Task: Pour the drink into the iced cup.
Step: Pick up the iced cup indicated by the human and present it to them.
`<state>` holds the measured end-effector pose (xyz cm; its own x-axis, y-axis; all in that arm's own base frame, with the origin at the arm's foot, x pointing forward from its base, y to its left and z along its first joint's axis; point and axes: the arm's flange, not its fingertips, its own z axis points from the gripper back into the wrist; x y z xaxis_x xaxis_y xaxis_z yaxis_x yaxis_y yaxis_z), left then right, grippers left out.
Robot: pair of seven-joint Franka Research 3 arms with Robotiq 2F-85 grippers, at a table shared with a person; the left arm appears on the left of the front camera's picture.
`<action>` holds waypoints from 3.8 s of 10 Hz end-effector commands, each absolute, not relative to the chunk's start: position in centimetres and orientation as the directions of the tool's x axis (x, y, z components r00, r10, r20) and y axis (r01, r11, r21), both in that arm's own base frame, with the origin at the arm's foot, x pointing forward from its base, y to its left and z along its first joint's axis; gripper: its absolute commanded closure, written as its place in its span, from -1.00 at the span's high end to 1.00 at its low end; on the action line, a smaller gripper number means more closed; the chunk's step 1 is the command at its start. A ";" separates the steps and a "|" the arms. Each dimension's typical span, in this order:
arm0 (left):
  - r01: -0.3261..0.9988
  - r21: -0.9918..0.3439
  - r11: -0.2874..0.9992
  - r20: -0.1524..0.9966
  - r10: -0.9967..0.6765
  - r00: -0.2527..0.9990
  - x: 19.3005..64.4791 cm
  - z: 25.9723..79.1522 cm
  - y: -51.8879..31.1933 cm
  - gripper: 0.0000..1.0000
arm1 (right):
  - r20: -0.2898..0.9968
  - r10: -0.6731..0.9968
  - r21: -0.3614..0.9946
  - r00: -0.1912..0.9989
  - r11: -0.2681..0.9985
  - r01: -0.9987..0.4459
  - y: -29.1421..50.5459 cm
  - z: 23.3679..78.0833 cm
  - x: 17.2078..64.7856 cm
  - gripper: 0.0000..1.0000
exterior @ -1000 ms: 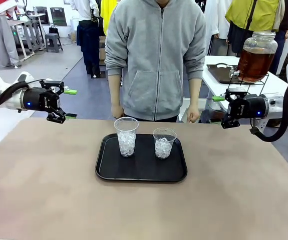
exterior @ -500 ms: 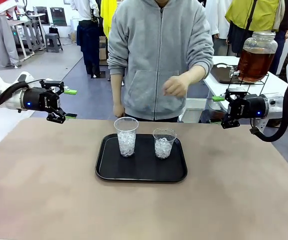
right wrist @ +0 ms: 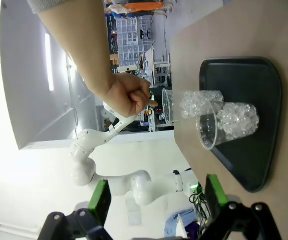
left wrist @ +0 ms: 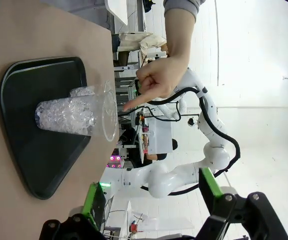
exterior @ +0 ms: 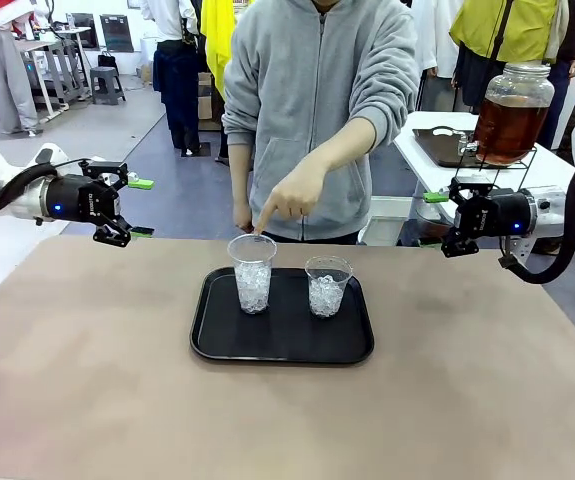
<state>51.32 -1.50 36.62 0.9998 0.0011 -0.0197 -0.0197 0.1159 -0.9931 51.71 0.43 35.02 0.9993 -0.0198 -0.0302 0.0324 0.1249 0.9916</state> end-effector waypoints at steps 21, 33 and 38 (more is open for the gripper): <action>0.768 -0.630 0.112 0.755 -0.143 0.640 51.0 34.5 -3.3 1.00 | -0.028 -0.026 0.991 0.999 0.130 0.031 0.4 35.1 51.7 1.00; 0.979 -0.108 0.172 0.970 -0.198 0.141 51.9 29.4 -7.5 1.00 | -0.028 -0.026 0.991 0.999 0.130 0.031 0.4 35.1 51.7 1.00; 0.986 -0.093 0.142 0.970 -0.212 0.122 52.4 28.2 -7.6 1.00 | -0.028 -0.026 0.991 0.999 0.130 0.031 0.4 35.1 51.7 1.00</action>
<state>51.94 -7.57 28.81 0.1472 -0.2034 0.9680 0.9802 0.1609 -0.1152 51.71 0.41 34.99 0.9993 -0.0202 -0.0307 0.0330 0.1248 0.9916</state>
